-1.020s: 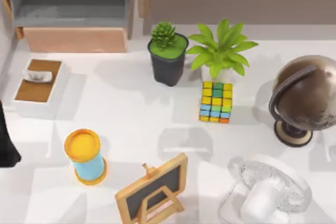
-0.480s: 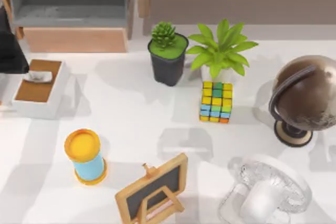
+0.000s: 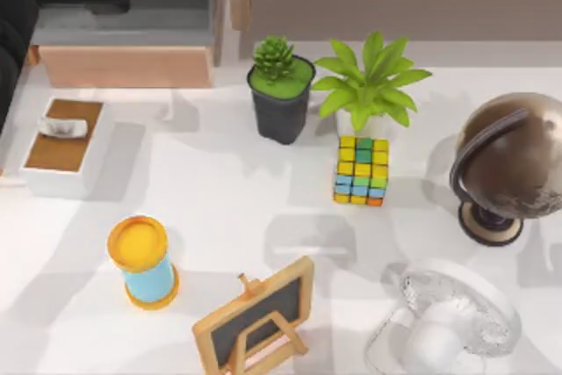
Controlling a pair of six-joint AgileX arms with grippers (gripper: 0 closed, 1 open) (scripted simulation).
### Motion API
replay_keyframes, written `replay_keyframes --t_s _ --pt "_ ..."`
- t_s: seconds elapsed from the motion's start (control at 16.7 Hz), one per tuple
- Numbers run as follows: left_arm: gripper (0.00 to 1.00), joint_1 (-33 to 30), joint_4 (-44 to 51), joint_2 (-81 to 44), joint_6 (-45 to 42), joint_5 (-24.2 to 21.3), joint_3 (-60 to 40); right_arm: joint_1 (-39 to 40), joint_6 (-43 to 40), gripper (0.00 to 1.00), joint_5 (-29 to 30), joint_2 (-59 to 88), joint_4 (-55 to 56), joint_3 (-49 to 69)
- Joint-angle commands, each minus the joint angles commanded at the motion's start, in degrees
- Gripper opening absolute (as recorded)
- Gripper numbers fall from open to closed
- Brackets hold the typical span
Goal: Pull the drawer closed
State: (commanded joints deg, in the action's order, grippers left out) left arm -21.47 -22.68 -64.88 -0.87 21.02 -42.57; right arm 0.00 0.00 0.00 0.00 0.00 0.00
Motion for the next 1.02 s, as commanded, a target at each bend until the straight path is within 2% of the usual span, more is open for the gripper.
replay_keyframes --t_s 0.42,0.54,0.78,1.02 --pt "1.00 -0.33 -0.41 -1.34 -0.02 0.35 -0.75 0.00 0.00 1.00 0.00 0.00 0.00 0.00" --pt "1.00 0.96 -1.57 -1.81 -1.54 -0.84 -0.35 0.00 0.00 1.00 0.00 0.00 0.00 0.00" --pt "1.00 8.70 -8.38 -4.66 -10.19 -7.25 1.91 0.00 0.00 1.00 0.00 0.00 0.00 0.00" --pt "1.00 21.67 -19.63 -9.59 -24.26 -17.23 5.59 0.00 0.00 1.00 0.00 0.00 0.00 0.00"
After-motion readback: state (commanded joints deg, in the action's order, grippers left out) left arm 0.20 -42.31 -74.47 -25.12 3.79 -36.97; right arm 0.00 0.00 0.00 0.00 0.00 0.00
